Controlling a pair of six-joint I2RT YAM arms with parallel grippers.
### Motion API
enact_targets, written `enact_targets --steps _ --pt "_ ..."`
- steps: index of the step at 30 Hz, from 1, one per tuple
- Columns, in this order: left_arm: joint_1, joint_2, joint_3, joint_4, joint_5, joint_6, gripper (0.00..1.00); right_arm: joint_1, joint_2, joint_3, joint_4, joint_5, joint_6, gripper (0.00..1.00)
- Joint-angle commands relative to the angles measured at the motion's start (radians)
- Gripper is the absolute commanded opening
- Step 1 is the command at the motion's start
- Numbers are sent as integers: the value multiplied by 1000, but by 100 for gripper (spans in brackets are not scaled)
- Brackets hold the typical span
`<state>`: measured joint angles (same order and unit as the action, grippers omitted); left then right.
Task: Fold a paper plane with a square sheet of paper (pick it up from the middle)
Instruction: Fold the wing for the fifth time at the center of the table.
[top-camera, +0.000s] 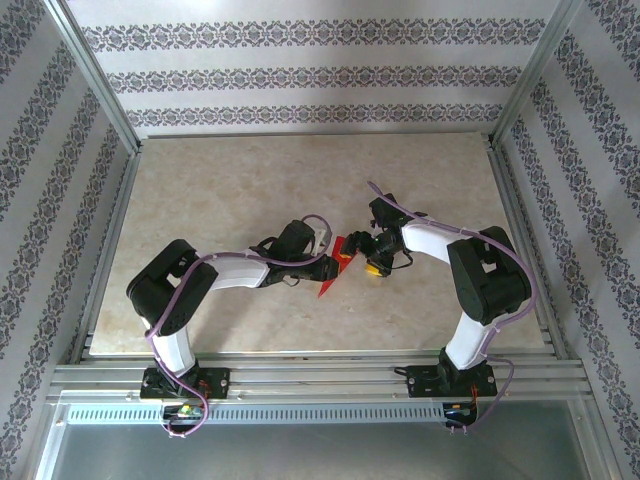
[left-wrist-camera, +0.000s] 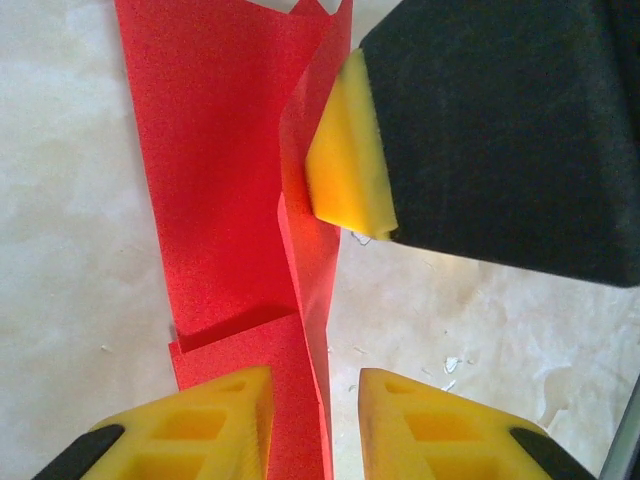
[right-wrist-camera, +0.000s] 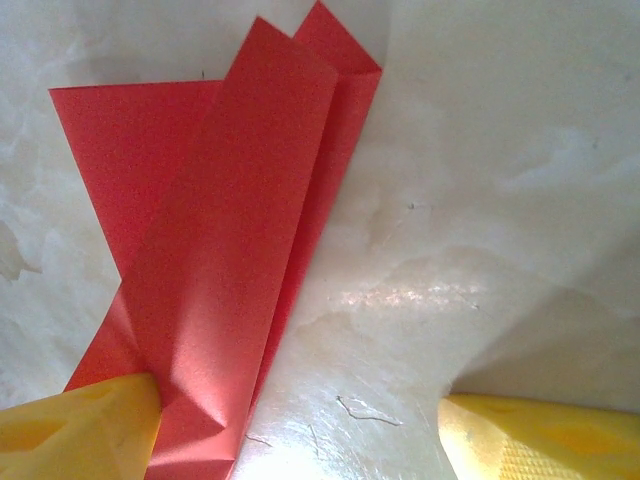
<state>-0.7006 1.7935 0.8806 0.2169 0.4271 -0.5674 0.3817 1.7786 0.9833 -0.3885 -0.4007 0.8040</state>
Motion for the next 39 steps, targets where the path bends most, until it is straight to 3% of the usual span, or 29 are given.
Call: enact_targets --steps 1,16,39 --pt "-10 17 6 -4 -17 36 27 -1 112 -44 14 100 -7 84" --pt "16 29 -4 -3 -37 -51 17 -3 140 -40 -2 123 -25 85" --pt "42 54 17 -22 -24 -80 15 13 177 -23 -41 184 -45 82"
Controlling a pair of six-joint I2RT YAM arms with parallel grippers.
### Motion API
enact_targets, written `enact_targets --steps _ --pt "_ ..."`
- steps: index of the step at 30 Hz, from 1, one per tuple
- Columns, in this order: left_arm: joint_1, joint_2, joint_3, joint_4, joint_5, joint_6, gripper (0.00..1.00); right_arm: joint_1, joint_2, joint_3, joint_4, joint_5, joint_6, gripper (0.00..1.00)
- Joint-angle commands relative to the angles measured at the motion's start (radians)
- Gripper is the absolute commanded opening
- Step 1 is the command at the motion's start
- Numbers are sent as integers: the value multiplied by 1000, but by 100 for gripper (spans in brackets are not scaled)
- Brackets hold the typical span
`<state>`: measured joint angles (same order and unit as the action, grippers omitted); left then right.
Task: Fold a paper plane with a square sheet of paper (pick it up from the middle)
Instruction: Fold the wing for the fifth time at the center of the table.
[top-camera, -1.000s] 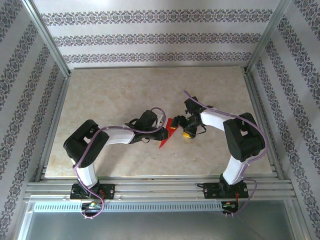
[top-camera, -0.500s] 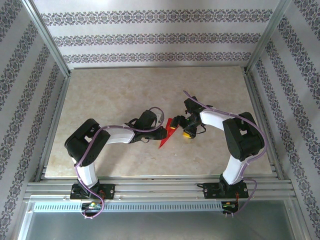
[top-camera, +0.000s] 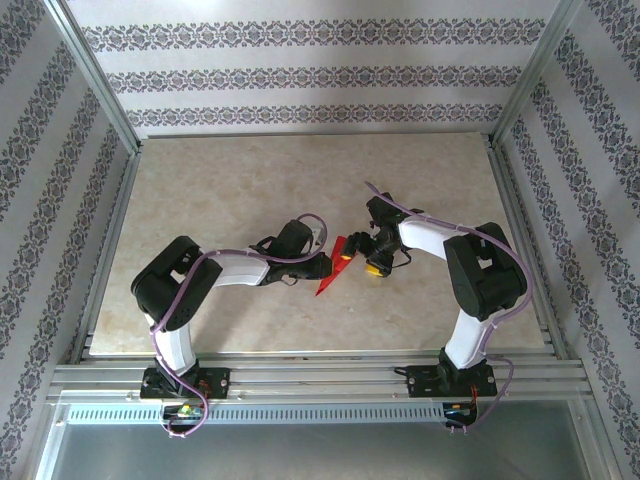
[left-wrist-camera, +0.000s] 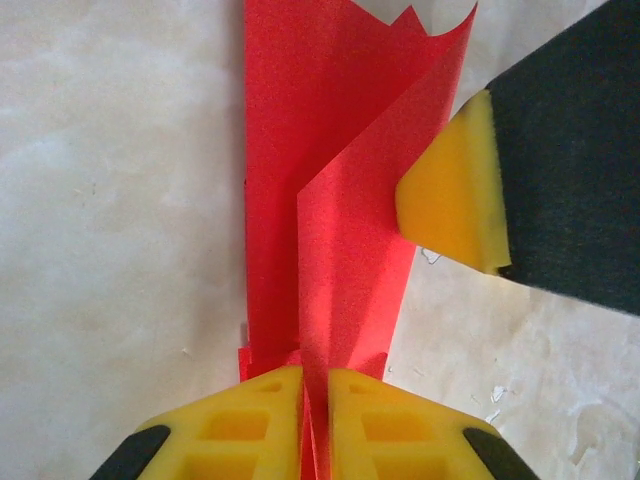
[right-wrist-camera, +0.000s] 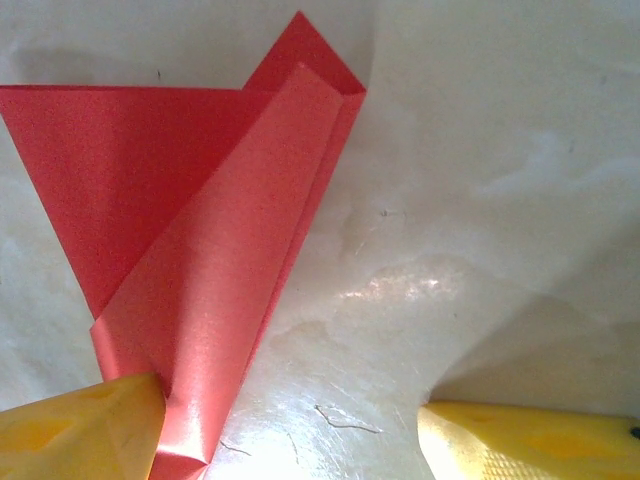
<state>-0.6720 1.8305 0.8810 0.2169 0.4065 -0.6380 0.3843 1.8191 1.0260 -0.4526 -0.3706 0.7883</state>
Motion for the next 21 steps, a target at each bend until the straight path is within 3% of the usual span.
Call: enact_targets --steps 1,21 --pt "14 17 15 -22 -4 -9 14 11 138 -64 23 154 -29 82" --pt "14 -7 -9 4 -15 -11 10 19 155 -50 26 142 -50 88"
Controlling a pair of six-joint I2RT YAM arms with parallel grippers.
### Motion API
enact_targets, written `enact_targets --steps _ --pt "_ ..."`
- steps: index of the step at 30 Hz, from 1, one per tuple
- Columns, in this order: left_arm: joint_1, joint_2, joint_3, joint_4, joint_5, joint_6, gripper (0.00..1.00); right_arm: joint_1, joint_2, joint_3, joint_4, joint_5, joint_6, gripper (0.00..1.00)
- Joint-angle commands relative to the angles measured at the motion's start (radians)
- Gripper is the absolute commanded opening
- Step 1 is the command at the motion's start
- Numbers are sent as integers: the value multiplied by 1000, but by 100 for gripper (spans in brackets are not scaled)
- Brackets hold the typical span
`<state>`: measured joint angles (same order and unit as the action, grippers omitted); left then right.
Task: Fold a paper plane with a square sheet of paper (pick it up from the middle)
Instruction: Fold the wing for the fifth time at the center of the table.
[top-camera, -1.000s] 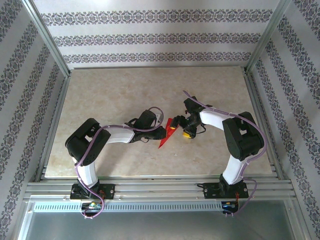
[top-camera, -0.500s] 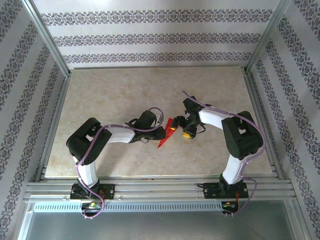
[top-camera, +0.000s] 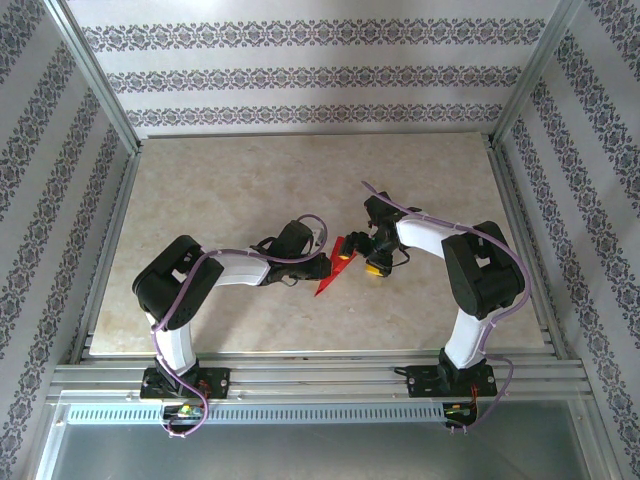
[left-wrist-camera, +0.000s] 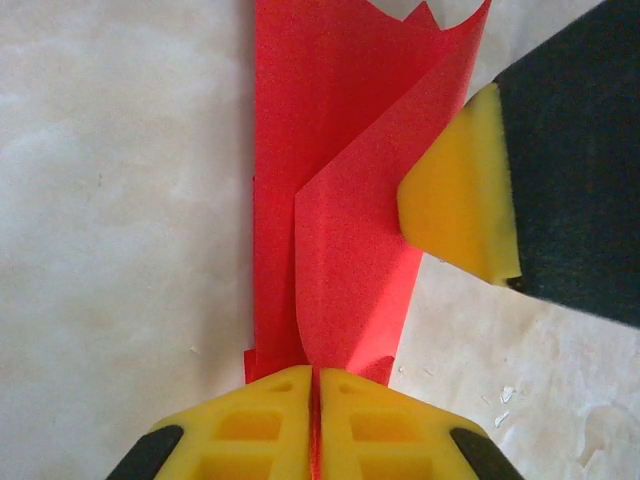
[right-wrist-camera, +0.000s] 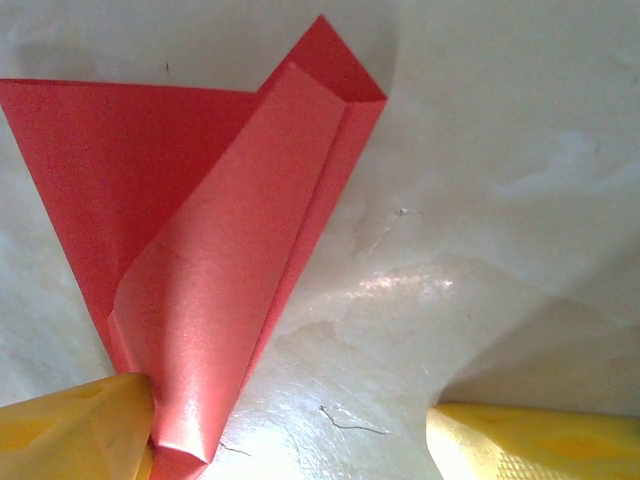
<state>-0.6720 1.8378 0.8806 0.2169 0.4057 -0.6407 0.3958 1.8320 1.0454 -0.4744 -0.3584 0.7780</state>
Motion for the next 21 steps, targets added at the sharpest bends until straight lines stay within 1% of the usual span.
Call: enact_targets --steps 1,12,21 --pt "14 -18 -12 8 -16 -8 9 8 142 -71 50 129 -39 88" --pt "14 -29 -43 34 -60 -30 4 8 145 -69 51 125 -45 89" --pt "13 -32 -41 35 -62 -29 3 12 161 -65 52 128 -46 89"
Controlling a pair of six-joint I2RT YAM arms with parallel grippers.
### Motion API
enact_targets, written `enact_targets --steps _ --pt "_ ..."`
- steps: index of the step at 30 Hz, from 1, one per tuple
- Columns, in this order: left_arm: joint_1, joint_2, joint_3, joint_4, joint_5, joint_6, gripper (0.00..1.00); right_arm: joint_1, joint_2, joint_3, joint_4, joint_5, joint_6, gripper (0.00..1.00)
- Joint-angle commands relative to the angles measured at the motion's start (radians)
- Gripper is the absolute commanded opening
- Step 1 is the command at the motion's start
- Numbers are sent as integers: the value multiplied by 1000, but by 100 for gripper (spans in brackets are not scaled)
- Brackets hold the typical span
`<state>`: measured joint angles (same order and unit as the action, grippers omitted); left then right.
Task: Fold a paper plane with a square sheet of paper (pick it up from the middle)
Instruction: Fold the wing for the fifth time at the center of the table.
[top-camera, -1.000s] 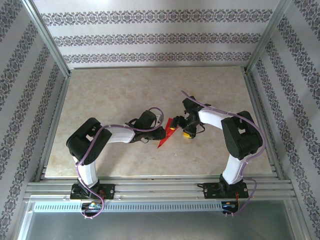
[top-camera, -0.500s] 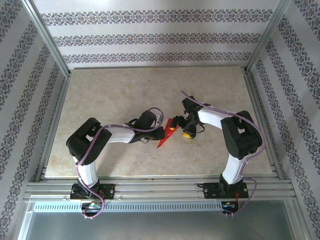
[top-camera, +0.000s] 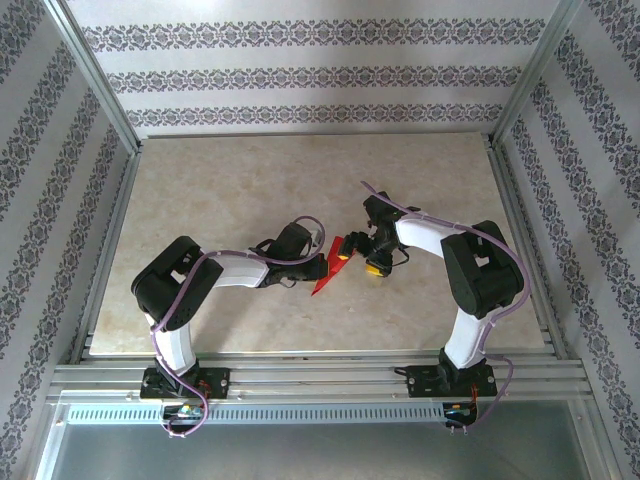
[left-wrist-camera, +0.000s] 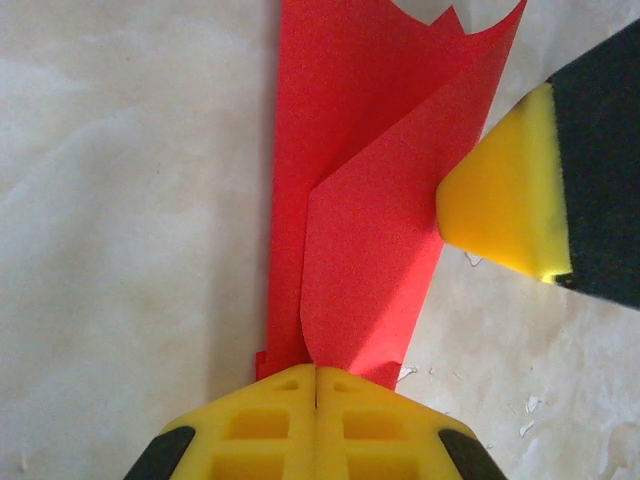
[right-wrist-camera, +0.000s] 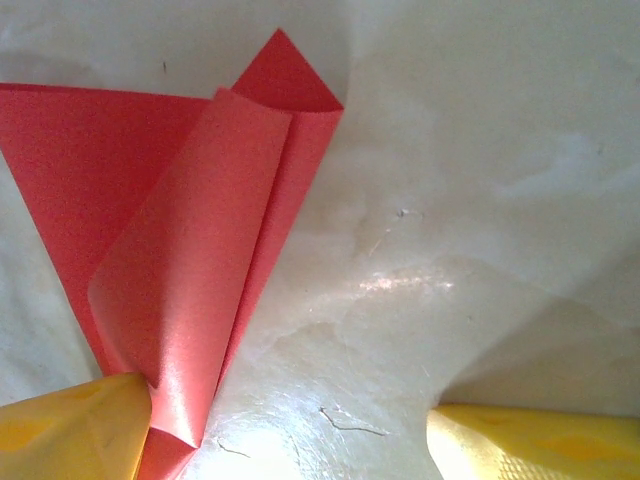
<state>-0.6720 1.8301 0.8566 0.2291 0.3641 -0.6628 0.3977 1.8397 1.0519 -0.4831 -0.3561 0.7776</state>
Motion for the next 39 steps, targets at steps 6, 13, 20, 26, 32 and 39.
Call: enact_targets --steps 6,13,20,26,32,39 --pt "14 -34 -23 22 -32 -6 3 15 173 -54 45 154 -51 89" --pt "14 -31 -24 23 -32 -14 4 29 205 -42 35 185 -48 89" --pt "14 -23 -16 17 -20 -24 15 41 232 -35 43 187 -37 90" --pt "14 -11 -7 1 -17 -24 19 43 237 -37 65 162 -29 94" --pt "14 -8 -5 -8 -19 -26 18 40 236 -42 81 140 -28 97" --pt "14 -11 -7 -20 -37 -26 9 35 208 -48 84 133 -31 98"
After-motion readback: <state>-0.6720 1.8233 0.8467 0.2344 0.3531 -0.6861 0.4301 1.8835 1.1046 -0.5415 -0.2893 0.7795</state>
